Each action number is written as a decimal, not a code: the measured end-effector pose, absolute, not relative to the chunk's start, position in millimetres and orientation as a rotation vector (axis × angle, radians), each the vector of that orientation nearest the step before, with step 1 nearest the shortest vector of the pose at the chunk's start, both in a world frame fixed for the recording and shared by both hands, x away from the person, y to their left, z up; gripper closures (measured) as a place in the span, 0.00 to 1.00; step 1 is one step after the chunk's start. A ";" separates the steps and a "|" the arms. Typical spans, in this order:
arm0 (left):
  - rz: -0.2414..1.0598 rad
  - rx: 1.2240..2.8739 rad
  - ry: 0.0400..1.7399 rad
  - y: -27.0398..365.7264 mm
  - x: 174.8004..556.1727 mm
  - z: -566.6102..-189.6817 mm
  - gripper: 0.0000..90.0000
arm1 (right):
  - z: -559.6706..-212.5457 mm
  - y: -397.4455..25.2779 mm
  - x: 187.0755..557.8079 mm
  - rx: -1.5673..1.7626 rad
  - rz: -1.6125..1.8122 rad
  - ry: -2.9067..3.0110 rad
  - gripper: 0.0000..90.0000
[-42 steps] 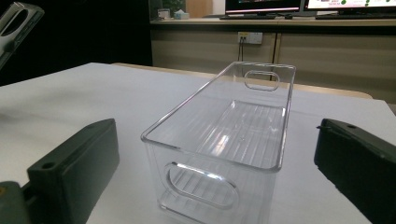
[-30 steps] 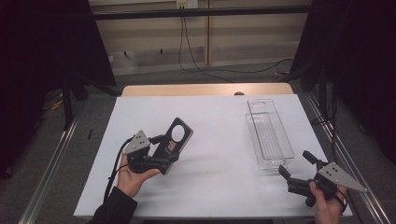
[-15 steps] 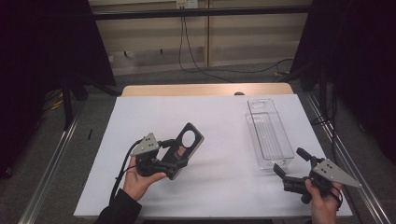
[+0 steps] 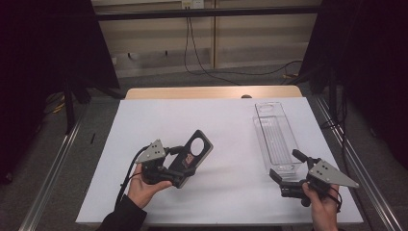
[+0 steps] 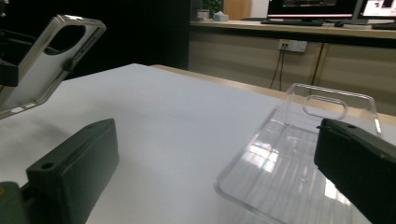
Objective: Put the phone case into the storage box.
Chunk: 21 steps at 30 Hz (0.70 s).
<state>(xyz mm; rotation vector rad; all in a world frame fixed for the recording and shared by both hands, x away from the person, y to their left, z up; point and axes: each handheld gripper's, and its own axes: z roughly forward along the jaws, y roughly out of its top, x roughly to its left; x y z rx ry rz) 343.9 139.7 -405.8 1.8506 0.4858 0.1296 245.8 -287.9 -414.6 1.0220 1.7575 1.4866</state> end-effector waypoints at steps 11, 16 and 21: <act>0.054 1.882 0.440 133.2 344.1 -405.7 0.14 | -402.5 -264.4 256.3 0.965 1.526 1.839 0.00; 0.025 1.885 0.418 129.2 342.4 -402.2 0.14 | -397.9 -254.4 260.6 0.930 1.552 1.878 0.00; -0.004 1.870 0.422 128.4 342.7 -399.7 0.14 | -394.7 -241.9 265.6 0.882 1.585 1.933 0.00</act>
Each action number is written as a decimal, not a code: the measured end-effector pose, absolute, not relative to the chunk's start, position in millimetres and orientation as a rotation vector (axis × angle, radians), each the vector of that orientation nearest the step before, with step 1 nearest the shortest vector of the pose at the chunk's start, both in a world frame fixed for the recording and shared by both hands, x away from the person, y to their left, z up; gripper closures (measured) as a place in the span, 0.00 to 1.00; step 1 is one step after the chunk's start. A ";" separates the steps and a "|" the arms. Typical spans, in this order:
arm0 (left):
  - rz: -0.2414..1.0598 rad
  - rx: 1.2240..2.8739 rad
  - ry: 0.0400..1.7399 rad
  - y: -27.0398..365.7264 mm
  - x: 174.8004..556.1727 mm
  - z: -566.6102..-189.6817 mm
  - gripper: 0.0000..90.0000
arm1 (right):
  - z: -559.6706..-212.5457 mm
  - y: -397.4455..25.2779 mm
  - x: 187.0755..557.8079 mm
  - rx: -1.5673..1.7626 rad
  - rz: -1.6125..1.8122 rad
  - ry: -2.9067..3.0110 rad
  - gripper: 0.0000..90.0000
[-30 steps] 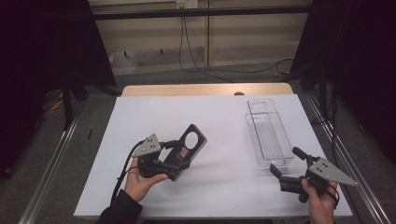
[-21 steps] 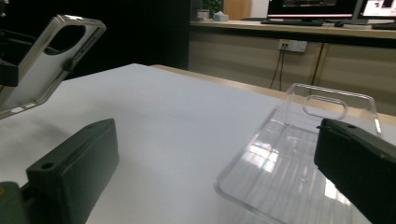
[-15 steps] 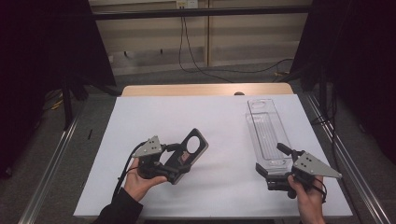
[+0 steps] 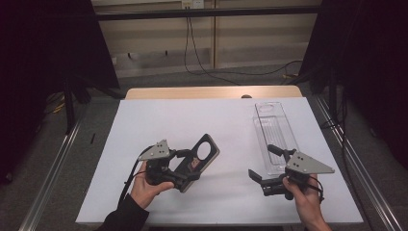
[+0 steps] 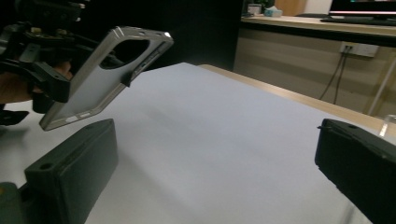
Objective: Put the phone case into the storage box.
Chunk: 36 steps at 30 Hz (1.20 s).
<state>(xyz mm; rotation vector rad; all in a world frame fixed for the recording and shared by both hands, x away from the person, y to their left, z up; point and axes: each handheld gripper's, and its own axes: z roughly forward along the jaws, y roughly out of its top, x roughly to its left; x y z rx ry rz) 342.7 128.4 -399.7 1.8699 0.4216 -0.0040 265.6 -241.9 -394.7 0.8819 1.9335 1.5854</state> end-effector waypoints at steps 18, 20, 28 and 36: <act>-0.074 1.913 0.257 96.4 349.3 -382.0 0.14 | -386.3 -218.6 276.7 0.748 1.726 2.061 0.00; -0.078 1.929 0.236 90.7 352.9 -378.0 0.14 | -383.7 -219.3 279.1 0.738 1.724 2.081 0.00; -0.099 1.938 0.199 80.8 356.8 -377.7 0.14 | -375.8 -220.0 290.4 0.669 1.756 2.120 0.00; -0.106 1.948 0.146 83.2 349.2 -378.7 0.14 | -372.0 -216.2 297.0 0.627 1.760 2.190 0.00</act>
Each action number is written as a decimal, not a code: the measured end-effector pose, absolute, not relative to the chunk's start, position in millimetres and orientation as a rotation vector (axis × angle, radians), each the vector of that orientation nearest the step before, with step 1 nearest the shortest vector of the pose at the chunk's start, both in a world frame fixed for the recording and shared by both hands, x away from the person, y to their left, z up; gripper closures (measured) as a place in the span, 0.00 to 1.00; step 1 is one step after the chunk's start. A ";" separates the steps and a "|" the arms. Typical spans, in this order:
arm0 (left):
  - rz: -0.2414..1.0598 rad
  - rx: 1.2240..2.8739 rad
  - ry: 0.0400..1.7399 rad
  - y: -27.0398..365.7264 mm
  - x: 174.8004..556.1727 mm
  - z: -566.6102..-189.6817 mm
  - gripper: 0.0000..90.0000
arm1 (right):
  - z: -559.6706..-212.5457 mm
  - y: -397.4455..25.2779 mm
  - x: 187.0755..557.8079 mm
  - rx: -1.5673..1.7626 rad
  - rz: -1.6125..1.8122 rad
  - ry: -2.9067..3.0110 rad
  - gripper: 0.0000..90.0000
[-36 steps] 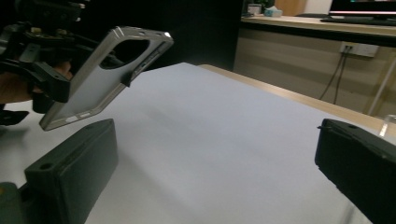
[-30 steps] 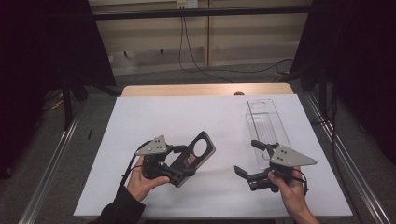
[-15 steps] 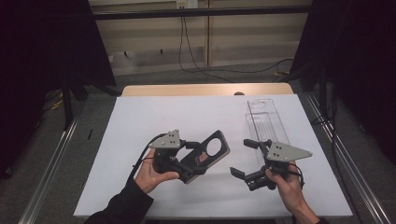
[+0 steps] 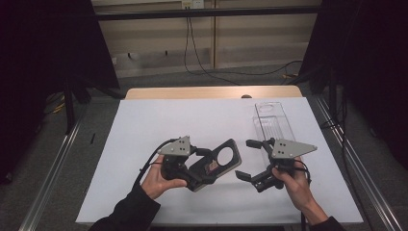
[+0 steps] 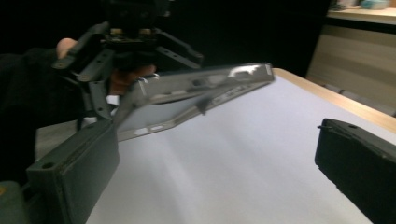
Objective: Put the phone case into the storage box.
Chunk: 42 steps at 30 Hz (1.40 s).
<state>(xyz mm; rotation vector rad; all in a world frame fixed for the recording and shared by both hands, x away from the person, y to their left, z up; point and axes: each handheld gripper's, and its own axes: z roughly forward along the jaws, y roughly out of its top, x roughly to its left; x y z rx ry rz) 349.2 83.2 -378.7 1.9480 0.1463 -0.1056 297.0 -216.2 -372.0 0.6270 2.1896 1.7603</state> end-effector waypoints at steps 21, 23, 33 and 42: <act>-0.146 1.979 0.117 82.4 345.8 -382.7 0.14 | -367.1 -207.1 310.2 0.495 1.731 2.378 0.01; -0.145 1.983 0.112 82.0 345.6 -383.1 0.14 | -367.9 -205.5 310.2 0.483 1.729 2.389 0.01; -0.164 1.996 0.100 78.5 343.8 -386.8 0.14 | -371.6 -199.8 314.6 0.434 1.739 2.462 0.02; -0.167 2.003 0.081 79.1 344.4 -387.7 0.14 | -373.3 -197.4 318.3 0.393 1.763 2.477 0.01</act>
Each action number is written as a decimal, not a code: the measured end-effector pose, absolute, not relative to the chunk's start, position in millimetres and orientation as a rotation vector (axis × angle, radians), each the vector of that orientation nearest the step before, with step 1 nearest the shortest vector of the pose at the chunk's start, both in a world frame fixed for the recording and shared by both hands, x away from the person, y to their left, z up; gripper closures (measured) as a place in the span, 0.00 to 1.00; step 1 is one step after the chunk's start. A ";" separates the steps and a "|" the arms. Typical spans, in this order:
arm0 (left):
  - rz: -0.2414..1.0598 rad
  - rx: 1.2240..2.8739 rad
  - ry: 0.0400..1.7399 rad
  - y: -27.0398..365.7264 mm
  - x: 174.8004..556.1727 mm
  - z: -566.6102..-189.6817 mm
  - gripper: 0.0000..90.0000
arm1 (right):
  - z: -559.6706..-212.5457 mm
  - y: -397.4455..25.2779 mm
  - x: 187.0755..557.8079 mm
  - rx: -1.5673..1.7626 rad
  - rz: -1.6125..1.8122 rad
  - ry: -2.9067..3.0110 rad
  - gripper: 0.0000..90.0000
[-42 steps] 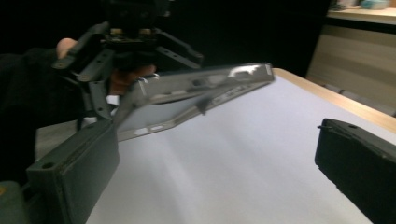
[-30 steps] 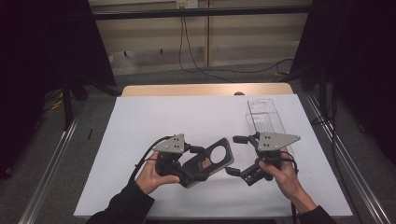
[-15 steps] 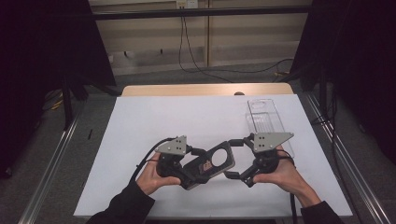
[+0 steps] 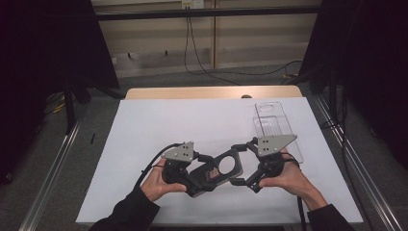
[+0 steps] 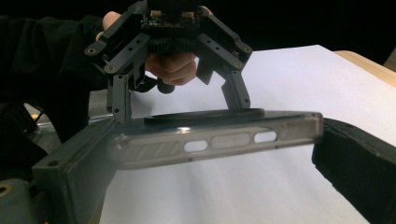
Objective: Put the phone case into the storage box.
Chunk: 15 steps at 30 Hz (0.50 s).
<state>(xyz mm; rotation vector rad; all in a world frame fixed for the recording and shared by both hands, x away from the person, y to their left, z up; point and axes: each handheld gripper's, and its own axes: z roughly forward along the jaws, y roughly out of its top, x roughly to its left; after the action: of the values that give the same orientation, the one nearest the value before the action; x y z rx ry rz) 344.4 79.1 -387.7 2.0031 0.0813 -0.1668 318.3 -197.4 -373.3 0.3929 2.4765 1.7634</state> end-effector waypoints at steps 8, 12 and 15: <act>-0.176 2.012 0.065 77.4 342.8 -389.0 0.14 | -374.8 -195.4 319.8 0.338 1.790 2.506 0.04; -0.192 2.021 0.048 77.1 342.7 -389.6 0.14 | -374.3 -194.0 320.1 0.295 1.792 2.528 0.04; -0.193 2.028 0.039 76.0 341.7 -390.2 0.14 | -374.5 -192.3 320.0 0.259 1.792 2.543 0.05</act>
<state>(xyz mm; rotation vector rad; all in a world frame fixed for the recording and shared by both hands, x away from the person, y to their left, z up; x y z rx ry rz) 341.7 76.0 -390.2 2.0279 0.0385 -0.1932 320.0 -192.3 -374.5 0.2595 2.5433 1.7916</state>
